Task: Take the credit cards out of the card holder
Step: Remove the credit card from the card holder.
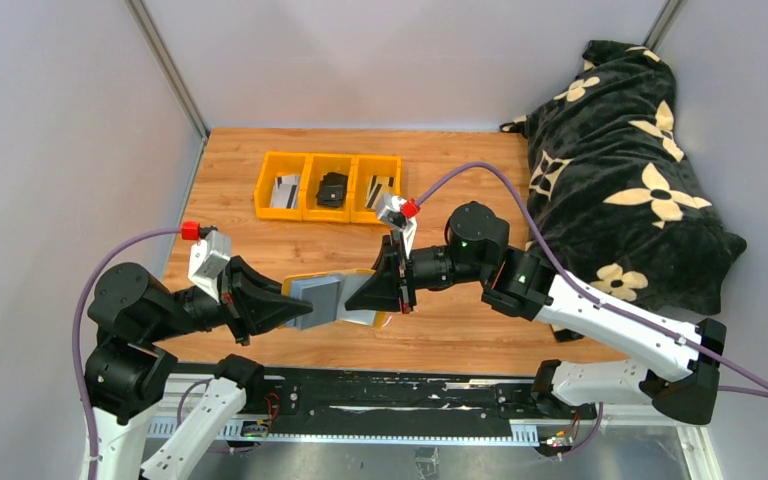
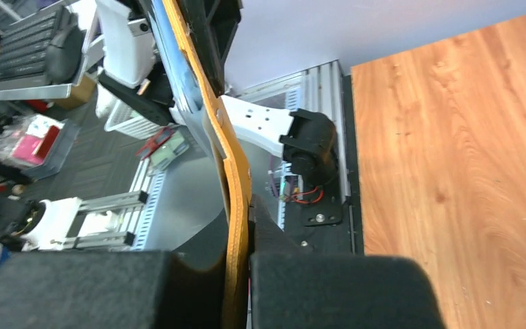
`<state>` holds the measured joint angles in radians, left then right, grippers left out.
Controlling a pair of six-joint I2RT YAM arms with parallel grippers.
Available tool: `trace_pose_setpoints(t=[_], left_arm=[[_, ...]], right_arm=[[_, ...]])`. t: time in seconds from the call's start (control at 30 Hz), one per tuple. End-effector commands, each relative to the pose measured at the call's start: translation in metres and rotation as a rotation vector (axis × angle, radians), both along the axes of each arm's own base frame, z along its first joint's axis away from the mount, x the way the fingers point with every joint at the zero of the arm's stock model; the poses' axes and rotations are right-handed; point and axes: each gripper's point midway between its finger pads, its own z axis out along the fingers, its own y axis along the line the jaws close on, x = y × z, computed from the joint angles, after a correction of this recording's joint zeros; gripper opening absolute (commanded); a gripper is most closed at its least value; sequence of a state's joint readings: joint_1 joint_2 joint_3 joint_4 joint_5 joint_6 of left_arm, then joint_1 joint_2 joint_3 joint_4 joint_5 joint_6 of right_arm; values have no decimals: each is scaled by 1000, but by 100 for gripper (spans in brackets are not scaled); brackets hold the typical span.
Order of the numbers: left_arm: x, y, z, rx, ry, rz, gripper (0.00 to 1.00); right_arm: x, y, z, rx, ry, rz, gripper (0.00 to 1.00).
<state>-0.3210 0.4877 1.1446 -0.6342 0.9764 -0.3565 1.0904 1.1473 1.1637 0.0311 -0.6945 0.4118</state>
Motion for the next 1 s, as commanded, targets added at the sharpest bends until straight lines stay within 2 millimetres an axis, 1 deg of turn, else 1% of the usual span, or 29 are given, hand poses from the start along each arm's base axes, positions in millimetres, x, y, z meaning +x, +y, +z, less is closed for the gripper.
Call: trace_pose_setpoints(t=[0.0, 0.03, 0.07, 0.13, 0.2, 0.23, 0.27, 0.47, 0.53, 0.67, 0.8, 0.97], left_arm=[[11, 5, 1, 8, -34, 80, 0], [14, 6, -1, 8, -27, 99, 3], [18, 7, -4, 10, -24, 118, 8], [24, 9, -7, 14, -24, 153, 15], [25, 11, -7, 17, -47, 167, 25], [23, 11, -7, 18, -60, 165, 32], [22, 12, -7, 18, -72, 161, 36], [13, 12, -9, 34, -109, 132, 44], [13, 12, -10, 37, -120, 128, 45], [37, 24, -8, 46, -136, 278, 33], [43, 31, 3, 9, -169, 352, 33], [43, 33, 5, 1, -173, 373, 33]], right_arm=[[25, 1, 23, 44, 0, -157, 0], [26, 4, 28, 61, 10, -165, 0], [28, 8, 31, 71, 22, -175, 0], [33, 13, 33, 72, 50, -197, 0], [37, 15, 33, 71, 64, -221, 0], [39, 15, 33, 71, 68, -229, 0], [40, 15, 34, 74, 69, -235, 0], [35, 14, 38, 84, 73, -207, 0], [31, 15, 41, 90, 77, -188, 0], [18, 21, 48, 97, 54, -143, 0], [10, 26, 49, 89, 52, -113, 0], [1, 27, 52, 102, 28, -79, 0]])
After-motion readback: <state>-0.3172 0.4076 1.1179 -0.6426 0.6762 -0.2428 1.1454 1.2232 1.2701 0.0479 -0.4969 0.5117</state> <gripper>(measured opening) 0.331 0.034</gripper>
